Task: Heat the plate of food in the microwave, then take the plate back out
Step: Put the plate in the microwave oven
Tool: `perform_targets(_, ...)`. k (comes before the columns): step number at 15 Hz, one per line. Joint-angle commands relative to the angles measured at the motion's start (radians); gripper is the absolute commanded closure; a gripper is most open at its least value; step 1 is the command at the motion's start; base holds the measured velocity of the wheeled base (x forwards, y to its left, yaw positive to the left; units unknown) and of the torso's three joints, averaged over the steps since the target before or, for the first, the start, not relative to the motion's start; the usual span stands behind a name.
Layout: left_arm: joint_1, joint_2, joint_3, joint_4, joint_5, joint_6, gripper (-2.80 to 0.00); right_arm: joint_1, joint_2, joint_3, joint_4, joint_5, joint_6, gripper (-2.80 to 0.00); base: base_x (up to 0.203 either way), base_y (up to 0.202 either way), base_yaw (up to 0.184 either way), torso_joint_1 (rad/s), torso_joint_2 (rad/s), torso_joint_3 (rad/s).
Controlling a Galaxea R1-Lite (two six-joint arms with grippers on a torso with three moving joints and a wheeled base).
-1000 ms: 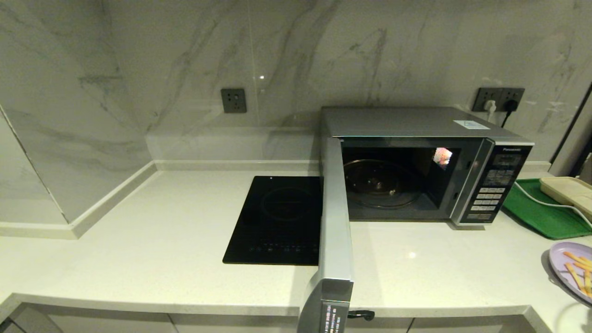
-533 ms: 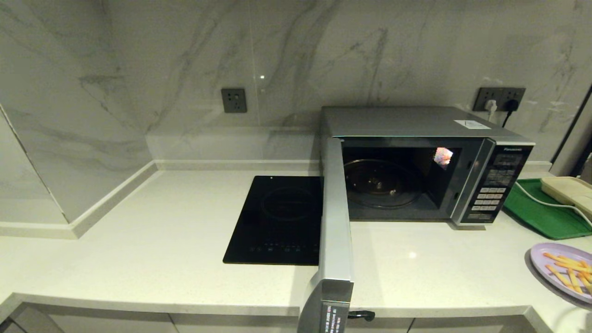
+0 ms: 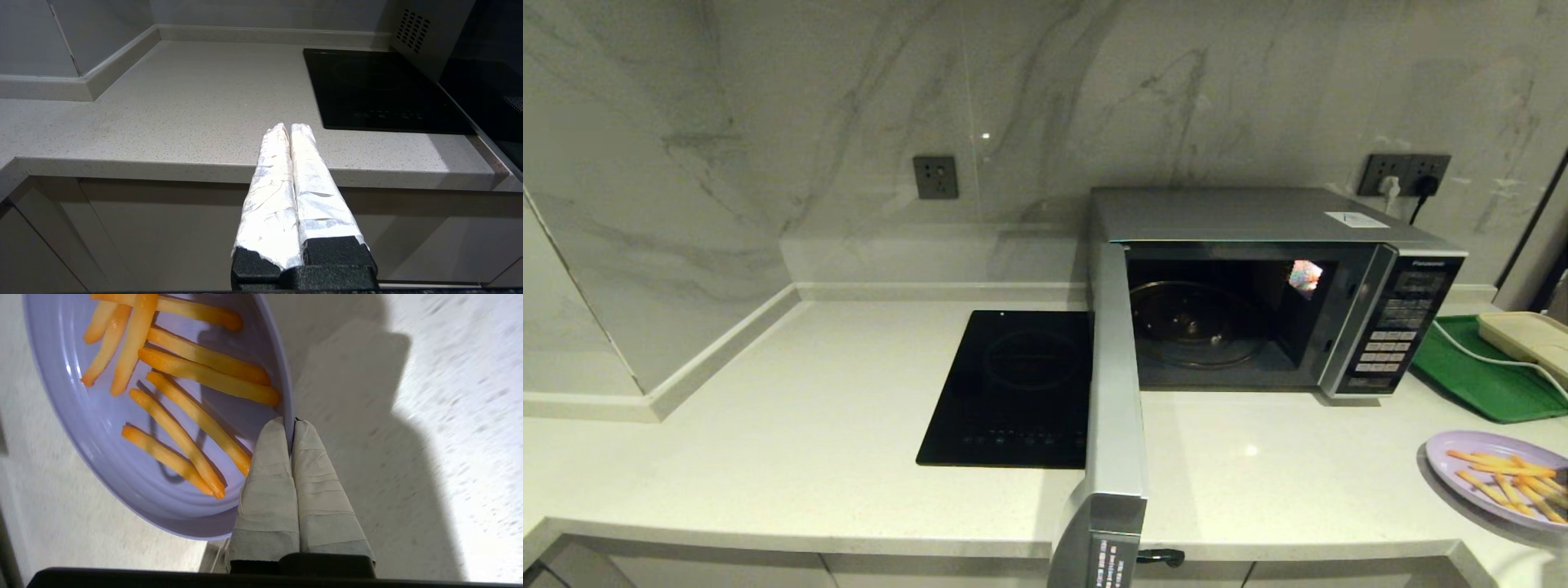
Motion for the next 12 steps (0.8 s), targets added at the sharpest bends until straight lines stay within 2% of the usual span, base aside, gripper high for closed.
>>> perform_targets(1,0.000,0.000,0.000,0.000,0.000,0.000,0.00,0.036,-0.064,0.034,0.005,0.049,0.004,0.00,0.000,0.000,0.000,0.000,0.00,0.000)
perform_targets(5,0.000,-0.001,0.000,0.000,0.000,0.000,0.00,0.110,-0.128,0.101,0.005,0.119,0.003,0.00,0.000,0.000,0.000,0.000,0.00,0.000)
perform_targets(8,0.000,-0.001,0.000,0.000,0.000,0.000,0.00,0.191,-0.182,0.146,0.005,0.132,0.003,0.00,0.000,0.000,0.000,0.000,0.00,0.000)
perform_targets(12,0.000,-0.001,-0.001,0.000,0.000,0.000,0.00,0.365,-0.238,0.205,0.004,0.130,0.027,0.00,0.000,0.000,0.000,0.000,0.00,0.000)
